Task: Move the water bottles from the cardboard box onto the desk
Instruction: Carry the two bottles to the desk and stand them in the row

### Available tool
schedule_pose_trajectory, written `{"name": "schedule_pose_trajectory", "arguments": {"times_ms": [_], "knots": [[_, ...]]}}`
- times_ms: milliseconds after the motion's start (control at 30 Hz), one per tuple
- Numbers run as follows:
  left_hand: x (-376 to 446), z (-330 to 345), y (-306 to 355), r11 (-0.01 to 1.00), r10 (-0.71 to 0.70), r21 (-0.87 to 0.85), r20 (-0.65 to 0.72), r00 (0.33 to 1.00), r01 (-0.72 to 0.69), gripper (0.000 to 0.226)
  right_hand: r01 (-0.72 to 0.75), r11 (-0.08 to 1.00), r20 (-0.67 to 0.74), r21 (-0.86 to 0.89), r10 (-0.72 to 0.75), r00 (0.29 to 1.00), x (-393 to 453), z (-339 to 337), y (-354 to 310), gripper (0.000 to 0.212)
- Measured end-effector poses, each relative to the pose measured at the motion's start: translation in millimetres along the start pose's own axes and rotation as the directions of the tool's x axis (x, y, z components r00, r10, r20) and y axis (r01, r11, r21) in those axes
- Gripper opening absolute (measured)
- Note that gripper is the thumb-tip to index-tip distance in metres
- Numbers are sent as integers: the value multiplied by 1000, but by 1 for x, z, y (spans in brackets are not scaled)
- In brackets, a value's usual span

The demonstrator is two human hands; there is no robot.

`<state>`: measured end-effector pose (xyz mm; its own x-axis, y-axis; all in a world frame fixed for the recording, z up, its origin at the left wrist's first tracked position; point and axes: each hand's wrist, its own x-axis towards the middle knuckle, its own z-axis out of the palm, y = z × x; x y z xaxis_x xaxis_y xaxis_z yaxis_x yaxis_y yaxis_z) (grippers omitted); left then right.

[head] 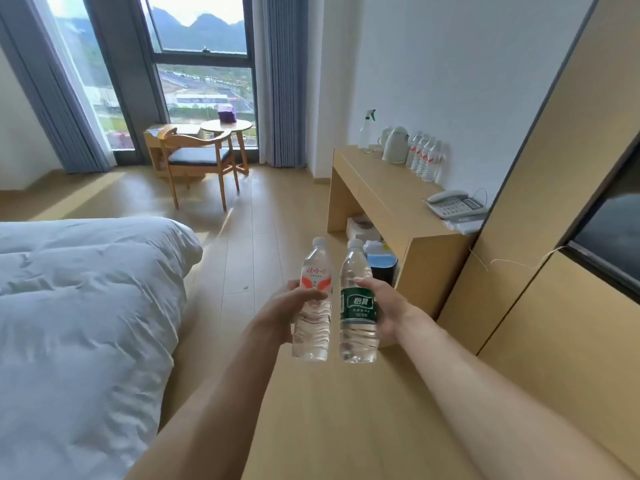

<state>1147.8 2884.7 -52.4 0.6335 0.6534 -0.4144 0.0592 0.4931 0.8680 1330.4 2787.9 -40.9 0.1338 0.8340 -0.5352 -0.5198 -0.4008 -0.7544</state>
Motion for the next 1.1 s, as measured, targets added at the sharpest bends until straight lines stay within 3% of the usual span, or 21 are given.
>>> {"name": "schedule_pose_trajectory", "arguments": {"times_ms": [267,433,700,1100], "knots": [[109,-30,51,1000,-19,-17,8,1000,20,56,8,999,-6,40,-8,1000,112,-7,-60,36],[187,-50,87,1000,-3,10,-22,1000,3,56,8,999,68,38,-11,998,200,-9,-106,51],[317,-78,170,999,31,-27,-118,993,-34,58,-25,999,227,-26,31,973,337,3,-219,44],[479,-110,258,1000,19,-18,-179,984,-22,61,-38,998,228,-51,49,972,487,-2,-324,31]]}}
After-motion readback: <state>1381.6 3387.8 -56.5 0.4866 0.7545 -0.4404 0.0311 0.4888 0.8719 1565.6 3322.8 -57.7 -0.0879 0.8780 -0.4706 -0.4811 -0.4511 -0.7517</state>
